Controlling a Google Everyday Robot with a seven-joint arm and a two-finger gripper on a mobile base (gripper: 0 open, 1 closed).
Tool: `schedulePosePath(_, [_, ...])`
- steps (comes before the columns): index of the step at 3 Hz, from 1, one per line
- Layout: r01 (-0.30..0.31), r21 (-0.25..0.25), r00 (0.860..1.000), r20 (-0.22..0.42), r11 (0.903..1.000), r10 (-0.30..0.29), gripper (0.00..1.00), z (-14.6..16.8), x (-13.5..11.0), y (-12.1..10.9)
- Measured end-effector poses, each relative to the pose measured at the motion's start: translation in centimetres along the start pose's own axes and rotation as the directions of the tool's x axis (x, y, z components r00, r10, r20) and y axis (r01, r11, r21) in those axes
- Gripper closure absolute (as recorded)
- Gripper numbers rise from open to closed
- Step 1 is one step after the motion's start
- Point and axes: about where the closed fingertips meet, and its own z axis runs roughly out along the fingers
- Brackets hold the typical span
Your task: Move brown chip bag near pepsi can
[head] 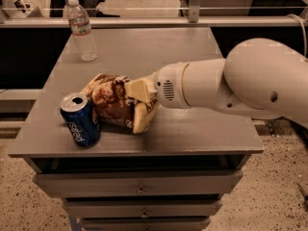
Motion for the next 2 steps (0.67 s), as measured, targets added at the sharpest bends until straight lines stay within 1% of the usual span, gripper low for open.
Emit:
schedulePosePath(1, [-0.013, -0.016, 1.0, -0.011, 0.9998, 0.013, 0.05, 0.2, 0.2, -0.1])
schedulePosePath(2, [0.025, -0.008, 0.999, -0.023, 0.9997, -0.025, 0.0, -0.9, -0.5, -1.2])
